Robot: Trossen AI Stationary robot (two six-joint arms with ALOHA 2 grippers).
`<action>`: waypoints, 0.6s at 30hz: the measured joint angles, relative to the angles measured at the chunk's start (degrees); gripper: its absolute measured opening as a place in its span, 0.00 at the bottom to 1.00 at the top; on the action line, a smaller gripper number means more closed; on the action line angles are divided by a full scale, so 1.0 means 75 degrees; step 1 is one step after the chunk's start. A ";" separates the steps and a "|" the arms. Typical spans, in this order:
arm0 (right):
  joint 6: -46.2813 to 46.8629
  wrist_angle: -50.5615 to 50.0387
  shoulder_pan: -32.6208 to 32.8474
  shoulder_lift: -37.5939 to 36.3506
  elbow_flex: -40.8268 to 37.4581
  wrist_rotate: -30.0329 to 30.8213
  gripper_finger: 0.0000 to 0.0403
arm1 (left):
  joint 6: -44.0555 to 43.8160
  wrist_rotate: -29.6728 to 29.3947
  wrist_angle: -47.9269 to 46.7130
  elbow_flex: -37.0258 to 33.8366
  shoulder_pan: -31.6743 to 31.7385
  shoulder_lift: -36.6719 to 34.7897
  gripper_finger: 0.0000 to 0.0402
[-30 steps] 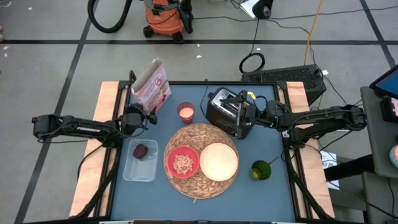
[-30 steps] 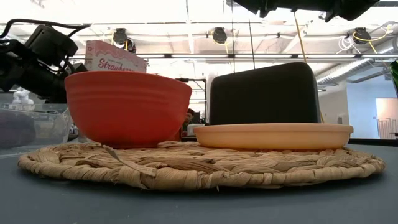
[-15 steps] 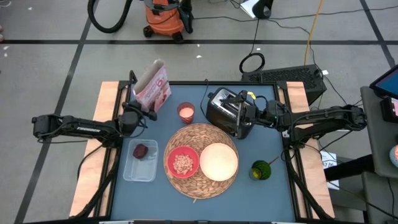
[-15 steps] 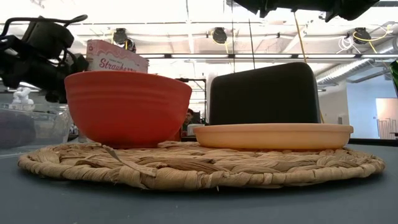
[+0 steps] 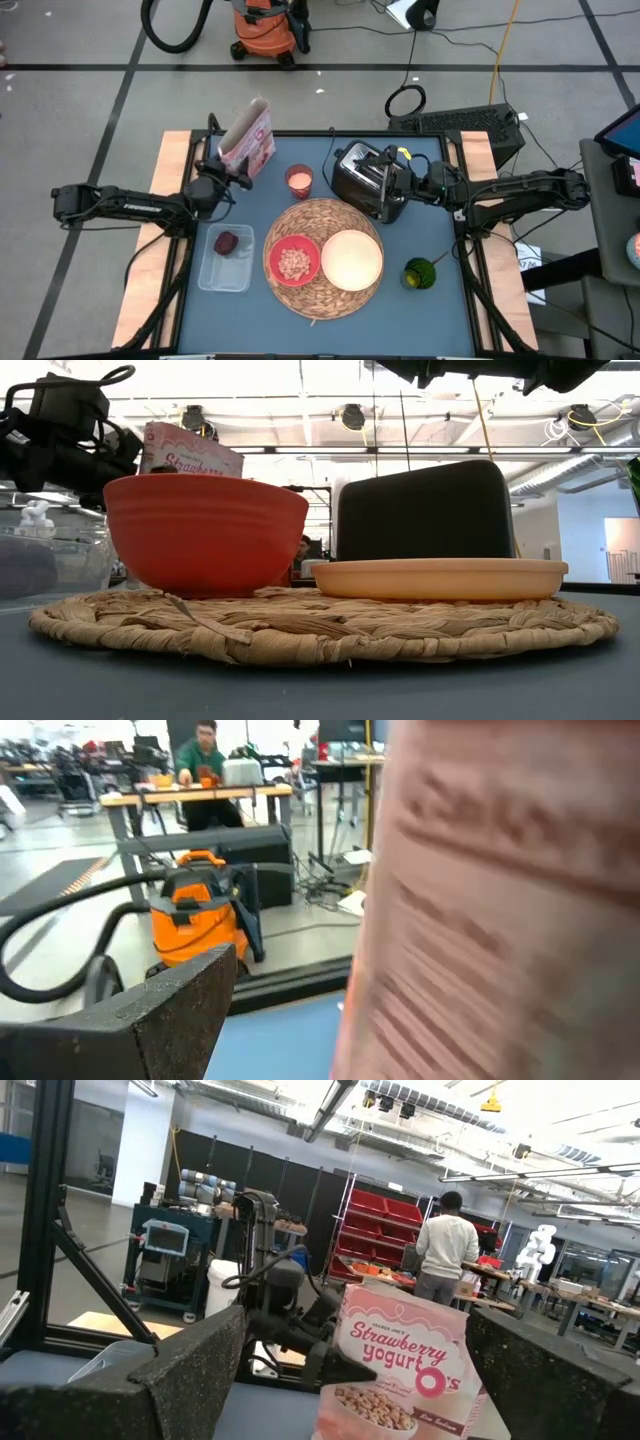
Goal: Arrange a breakfast setting
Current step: Pour the cereal from the cereal box into the orange bowl
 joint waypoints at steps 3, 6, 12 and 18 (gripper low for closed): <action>0.0001 0.0000 0.0000 0.0000 0.0001 0.0000 0.91 | 0.0249 -0.0031 0.0300 0.0003 -0.0003 0.0000 0.98; -0.0002 0.0000 0.0000 0.0000 -0.0002 0.0000 0.91 | 0.0478 -0.0031 0.0620 0.0004 -0.0003 0.0000 0.98; 0.0001 0.0000 0.0000 0.0000 0.0000 0.0000 0.91 | 0.0871 -0.0031 0.1313 0.0006 -0.0003 0.0000 0.98; 0.0000 0.0000 0.0000 0.0000 0.0000 0.0002 0.91 | 0.1277 -0.0022 0.2005 0.0009 -0.0003 -0.0003 0.98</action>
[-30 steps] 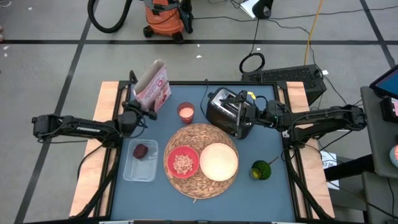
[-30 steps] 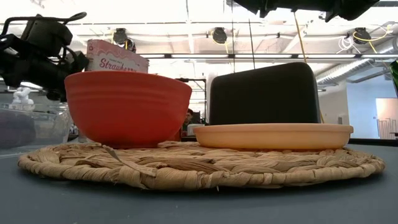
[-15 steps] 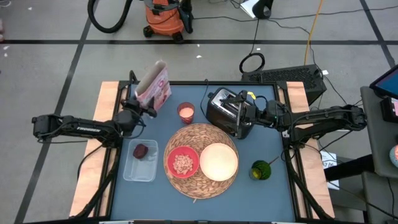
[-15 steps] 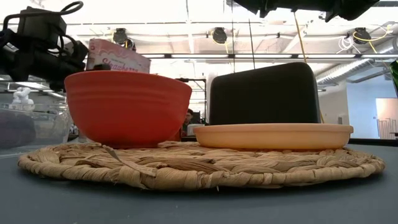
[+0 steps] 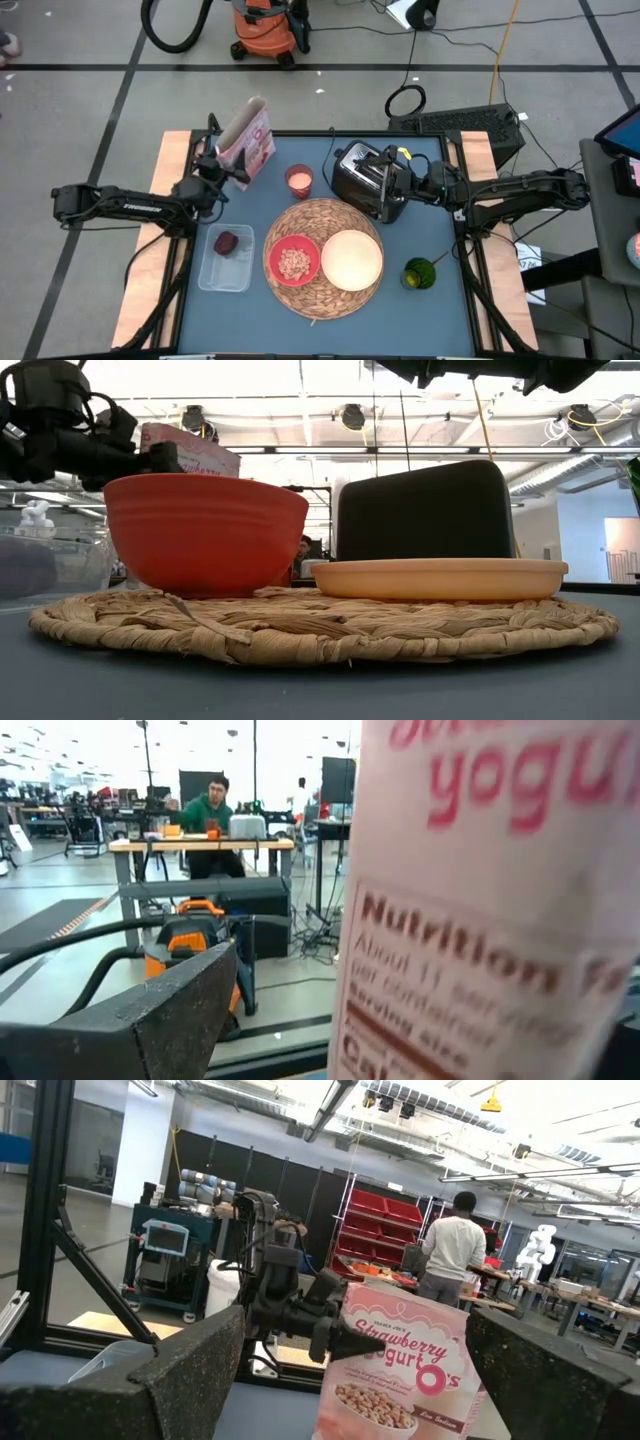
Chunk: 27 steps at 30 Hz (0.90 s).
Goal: Arrange a breakfast setting
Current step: Pour the cereal from the cereal box into the orange bowl
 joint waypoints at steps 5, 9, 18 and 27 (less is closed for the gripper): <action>-0.0002 0.0000 0.0000 0.0000 0.0001 -0.0002 0.91 | 0.0246 0.0000 0.0438 0.0000 0.0000 0.0000 0.98; 0.0001 0.0000 0.0000 0.0000 0.0001 -0.0002 0.91 | 0.0270 0.0009 0.0740 0.0000 0.0000 0.0000 0.98; -0.0002 0.0000 0.0000 0.0000 0.0001 -0.0002 0.91 | 0.0235 0.0014 0.0882 0.0000 -0.0012 0.0000 0.98; -0.0002 -0.0005 0.0000 0.0000 -0.0001 -0.0002 0.91 | 0.0811 0.0085 0.1842 0.0003 -0.0020 0.0003 0.98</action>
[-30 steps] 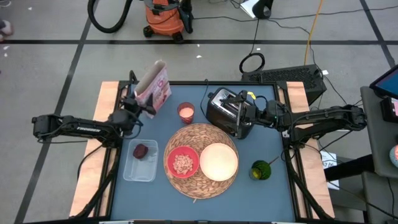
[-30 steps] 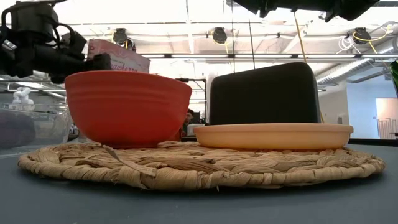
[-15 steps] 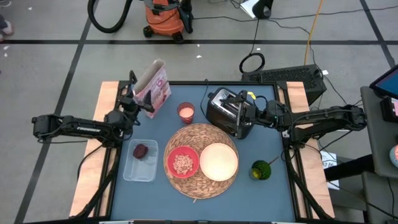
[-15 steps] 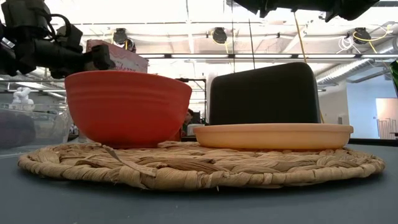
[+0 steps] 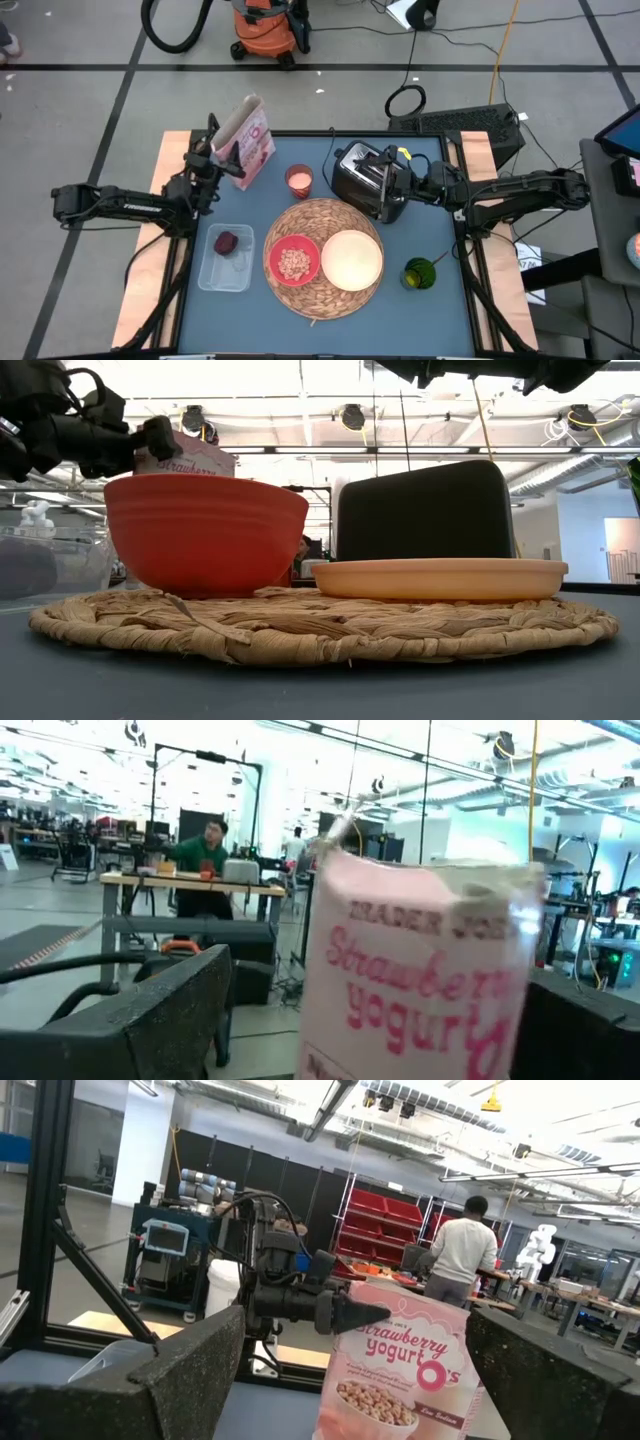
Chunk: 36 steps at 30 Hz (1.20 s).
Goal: Arrange a breakfast setting
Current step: Pour the cereal from the cereal box into the orange bowl, then put the bagel from the toaster to the white plate
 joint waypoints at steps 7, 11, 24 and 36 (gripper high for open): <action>0.0000 -0.0051 0.0000 0.0000 0.0001 0.0002 0.91 | 0.0170 0.0006 0.0364 0.0000 -0.0143 -0.0006 0.98; 0.0000 -0.0053 -0.0001 0.0000 0.0000 0.0000 0.91 | 0.0227 0.0006 0.0624 0.0000 -0.0201 -0.0006 0.98; 0.0000 -0.0070 0.0000 0.0000 0.0002 0.0000 0.91 | 0.0610 0.0017 0.1488 0.0000 -0.0198 -0.0009 0.98; -0.0005 -0.0123 -0.0001 0.0000 0.0000 0.0002 0.91 | 0.0572 0.0117 0.1780 0.0013 -0.0195 -0.0135 0.98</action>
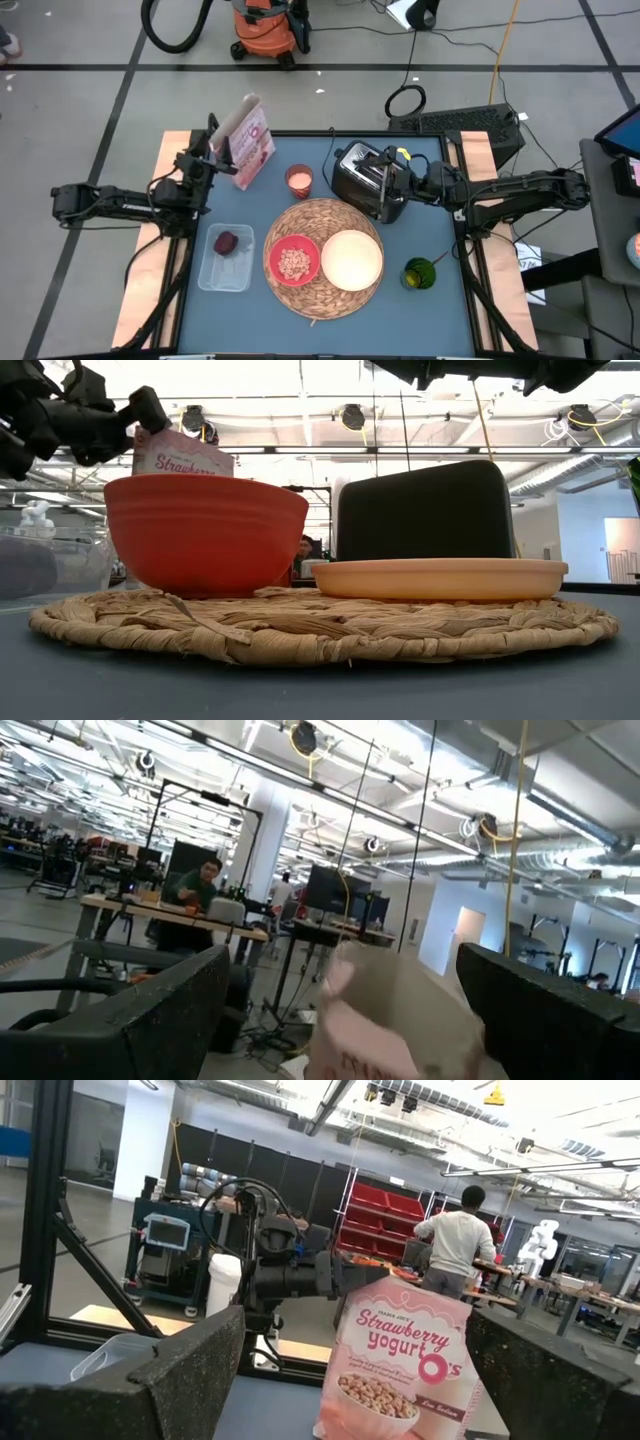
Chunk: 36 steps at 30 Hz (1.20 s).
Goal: Arrange a breakfast setting
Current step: Put the bagel from the toaster to the white plate
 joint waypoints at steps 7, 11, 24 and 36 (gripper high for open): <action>0.0002 -0.0047 0.0001 0.0000 0.0001 0.0000 0.91 | 0.0148 0.0078 0.0008 0.0434 0.0000 -0.0014 0.98; 0.0002 -0.0047 0.0000 0.0000 -0.0001 0.0001 0.91 | 0.0567 0.0096 -0.0028 0.0887 0.0000 -0.0014 0.98; 0.0002 -0.0288 0.0001 0.0000 -0.0001 -0.0002 0.91 | 0.1121 0.0093 -0.0571 0.1839 -0.0003 -0.0014 0.98; -0.0019 -0.0326 0.0001 0.0000 0.0002 0.0001 0.91 | 0.0626 0.0274 -0.0503 0.1846 -0.0105 -0.0073 0.98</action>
